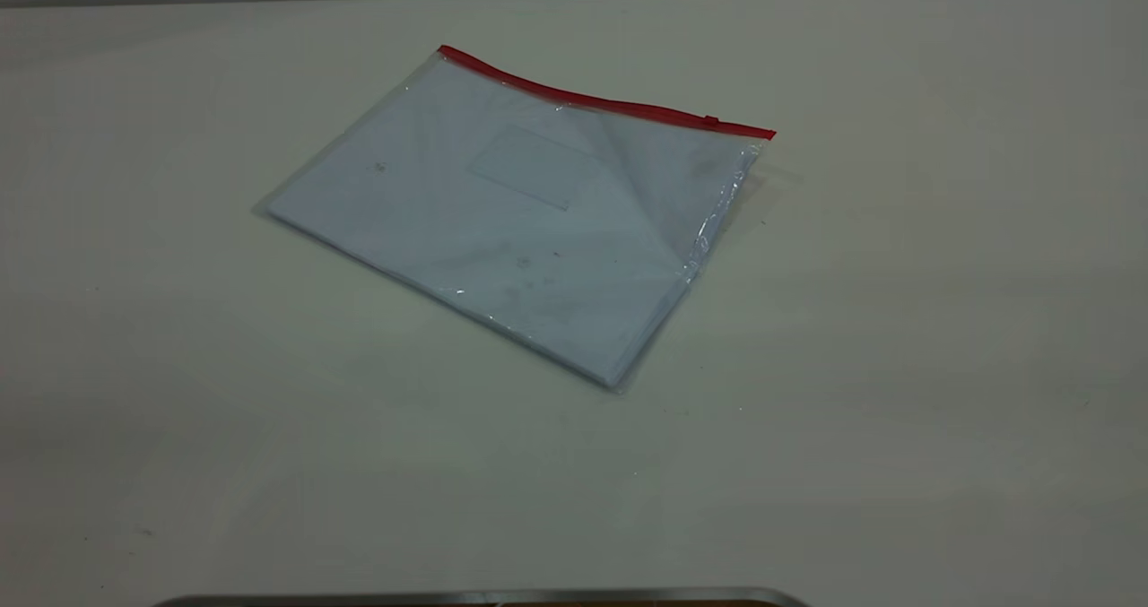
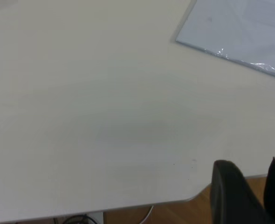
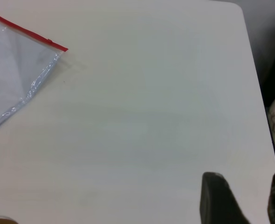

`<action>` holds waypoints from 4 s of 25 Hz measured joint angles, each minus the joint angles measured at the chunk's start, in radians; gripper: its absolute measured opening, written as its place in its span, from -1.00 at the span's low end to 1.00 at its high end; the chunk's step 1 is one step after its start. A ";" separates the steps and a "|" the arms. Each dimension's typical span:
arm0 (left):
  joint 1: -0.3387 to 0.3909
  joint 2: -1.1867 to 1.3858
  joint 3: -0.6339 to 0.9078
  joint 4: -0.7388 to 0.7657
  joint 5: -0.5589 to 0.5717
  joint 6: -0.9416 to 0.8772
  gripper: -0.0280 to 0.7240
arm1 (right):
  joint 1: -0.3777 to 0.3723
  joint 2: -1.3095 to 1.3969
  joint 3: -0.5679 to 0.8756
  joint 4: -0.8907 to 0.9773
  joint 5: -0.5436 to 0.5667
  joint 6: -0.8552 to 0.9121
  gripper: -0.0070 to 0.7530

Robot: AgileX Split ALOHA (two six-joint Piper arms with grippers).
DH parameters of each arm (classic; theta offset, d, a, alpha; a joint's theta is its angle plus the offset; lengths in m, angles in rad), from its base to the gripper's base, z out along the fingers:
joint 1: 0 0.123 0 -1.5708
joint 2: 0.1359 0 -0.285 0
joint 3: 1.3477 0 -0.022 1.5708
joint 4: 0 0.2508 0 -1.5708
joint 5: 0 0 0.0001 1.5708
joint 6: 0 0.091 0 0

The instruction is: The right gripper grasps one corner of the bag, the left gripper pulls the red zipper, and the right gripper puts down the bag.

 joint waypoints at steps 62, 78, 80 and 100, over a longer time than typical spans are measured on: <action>0.000 1.087 -0.234 -0.282 -0.634 0.284 0.42 | 0.000 1.169 -0.061 0.674 -0.652 -0.575 0.23; 0.000 1.592 -0.477 -0.767 -0.734 0.820 0.53 | 0.000 2.187 -0.547 1.576 -0.476 -1.558 0.27; 0.000 1.605 -0.483 -0.795 -0.734 0.855 0.53 | 0.000 2.249 -0.607 1.574 -0.471 -1.567 0.33; 0.000 1.608 -0.485 -0.810 -0.737 0.890 0.53 | -0.005 2.538 -0.948 1.487 -0.310 -1.464 0.44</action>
